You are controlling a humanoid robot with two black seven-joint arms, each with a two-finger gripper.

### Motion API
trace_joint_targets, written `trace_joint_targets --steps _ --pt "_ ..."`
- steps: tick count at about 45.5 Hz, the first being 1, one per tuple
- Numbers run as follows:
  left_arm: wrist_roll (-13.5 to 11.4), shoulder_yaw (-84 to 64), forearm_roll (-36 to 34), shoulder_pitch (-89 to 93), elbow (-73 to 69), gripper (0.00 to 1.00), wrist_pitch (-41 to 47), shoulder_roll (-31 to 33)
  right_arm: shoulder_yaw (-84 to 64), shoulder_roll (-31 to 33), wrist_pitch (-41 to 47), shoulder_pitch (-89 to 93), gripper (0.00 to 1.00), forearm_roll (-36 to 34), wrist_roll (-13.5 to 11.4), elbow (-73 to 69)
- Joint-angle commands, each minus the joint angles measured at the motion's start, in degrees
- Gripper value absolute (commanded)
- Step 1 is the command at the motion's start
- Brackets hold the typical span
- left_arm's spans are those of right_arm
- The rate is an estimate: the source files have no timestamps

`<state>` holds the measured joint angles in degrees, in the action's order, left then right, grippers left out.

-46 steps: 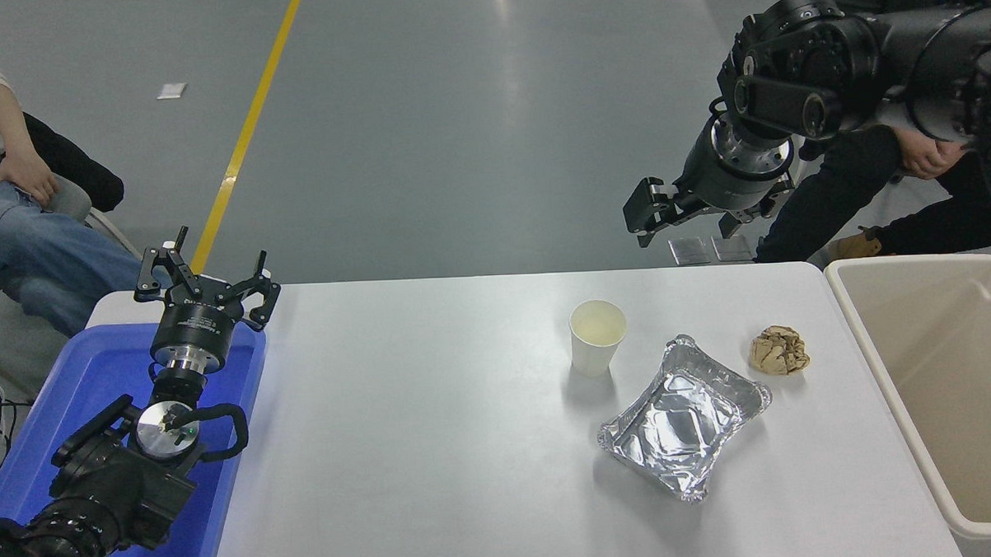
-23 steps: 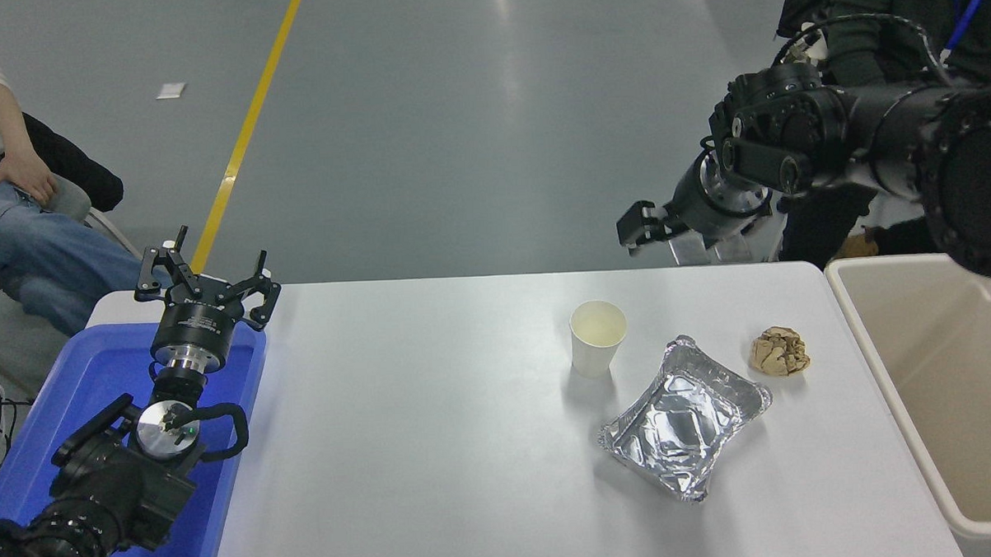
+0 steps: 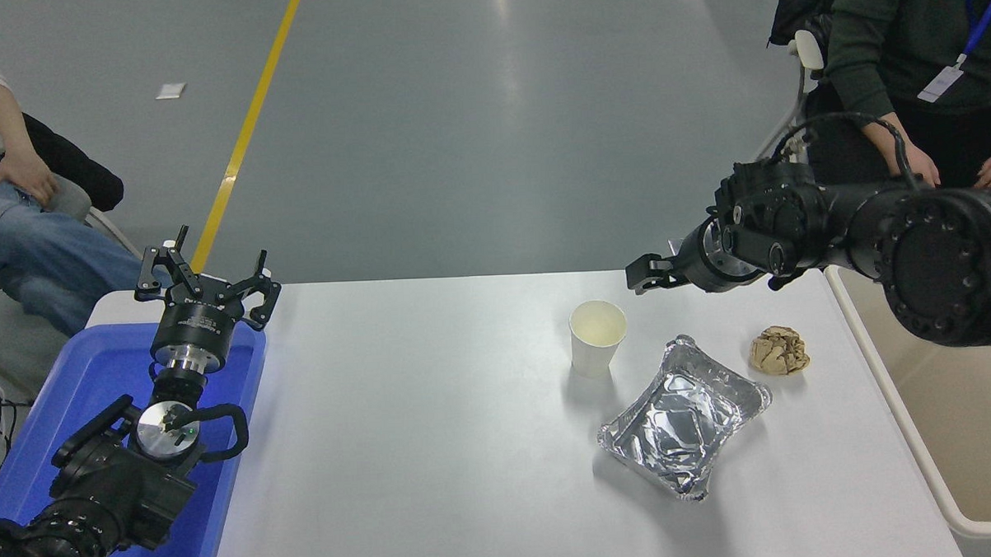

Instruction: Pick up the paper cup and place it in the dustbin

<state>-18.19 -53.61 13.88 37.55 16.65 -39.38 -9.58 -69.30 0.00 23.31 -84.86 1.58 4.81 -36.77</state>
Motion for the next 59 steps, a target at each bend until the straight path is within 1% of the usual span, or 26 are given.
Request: trace_joint_targets --steps 1,27,41,46,54,59 --pt "0.0 0.0 0.0 0.1 0.0 0.99 0.0 0.0 4.0 0.0 -1.2 2.0 1.0 0.2 0.0 0.8" --pt "0.0 0.0 0.0 0.1 0.0 0.99 0.0 0.0 9.3 0.0 -5.0 8.5 1.0 0.3 0.3 3.3" --pt "0.0 0.0 0.0 0.0 0.0 0.99 0.0 0.0 11.5 0.0 -10.9 11.6 1.0 0.4 0.4 4.8" --pt "0.0 0.0 0.0 0.0 0.0 0.99 0.0 0.0 11.9 0.0 -11.7 13.4 1.0 1.0 0.4 5.5" --pt "0.0 0.0 0.0 0.0 0.0 0.99 0.0 0.0 12.6 0.0 -13.0 15.3 0.97 4.7 0.6 5.7" --pt "0.0 0.0 0.0 0.0 0.0 0.99 0.0 0.0 12.6 0.0 -14.1 15.4 0.89 7.3 0.6 5.6"
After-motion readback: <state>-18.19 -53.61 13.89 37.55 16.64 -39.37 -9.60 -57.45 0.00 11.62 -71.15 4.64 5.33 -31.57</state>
